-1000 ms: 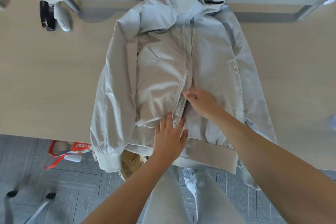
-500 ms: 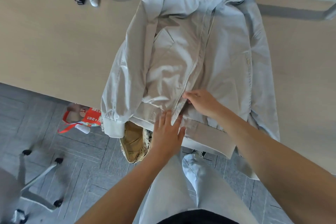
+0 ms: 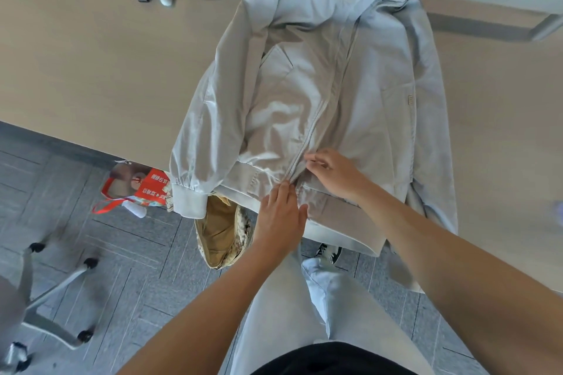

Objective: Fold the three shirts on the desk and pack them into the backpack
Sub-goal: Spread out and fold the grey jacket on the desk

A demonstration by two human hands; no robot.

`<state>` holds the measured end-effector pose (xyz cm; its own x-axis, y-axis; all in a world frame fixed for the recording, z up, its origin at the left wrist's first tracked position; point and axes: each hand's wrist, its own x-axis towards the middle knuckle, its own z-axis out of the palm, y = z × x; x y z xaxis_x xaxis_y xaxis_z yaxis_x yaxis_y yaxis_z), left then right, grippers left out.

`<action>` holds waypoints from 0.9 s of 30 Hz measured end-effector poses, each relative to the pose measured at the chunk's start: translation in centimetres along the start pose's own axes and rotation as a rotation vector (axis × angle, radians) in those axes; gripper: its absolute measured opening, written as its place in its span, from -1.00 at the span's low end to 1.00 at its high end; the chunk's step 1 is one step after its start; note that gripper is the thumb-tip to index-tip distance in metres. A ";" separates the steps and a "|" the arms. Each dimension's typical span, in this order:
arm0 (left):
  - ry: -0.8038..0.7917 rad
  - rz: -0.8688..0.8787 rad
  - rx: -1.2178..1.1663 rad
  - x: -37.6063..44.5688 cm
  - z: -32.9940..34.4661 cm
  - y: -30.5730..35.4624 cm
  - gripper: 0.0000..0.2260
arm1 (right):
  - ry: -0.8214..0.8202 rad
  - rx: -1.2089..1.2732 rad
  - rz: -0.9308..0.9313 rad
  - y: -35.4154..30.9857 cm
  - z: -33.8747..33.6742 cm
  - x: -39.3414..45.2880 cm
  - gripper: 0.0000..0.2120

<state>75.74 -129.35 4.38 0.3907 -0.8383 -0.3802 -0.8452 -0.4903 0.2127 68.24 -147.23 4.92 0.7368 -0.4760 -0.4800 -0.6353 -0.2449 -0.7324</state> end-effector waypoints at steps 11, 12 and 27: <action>0.074 0.108 -0.035 -0.4 -1.8 1.6 -0.48 | 0.020 0.028 -0.012 0.2 -1.3 -0.6 -0.63; 0.016 0.107 -0.031 -0.2 -1.6 1.5 -0.45 | 0.005 -0.018 -0.019 0.4 -1.4 -0.9 -0.63; -0.132 0.205 0.009 3.3 -2.3 -3.2 -0.59 | 0.166 -0.355 -0.295 4.5 5.0 -9.2 -0.71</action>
<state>80.61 -131.14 4.54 0.1598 -0.8813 -0.4448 -0.9053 -0.3105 0.2900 59.78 -139.75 3.69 0.8691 -0.4638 -0.1720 -0.4655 -0.6492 -0.6016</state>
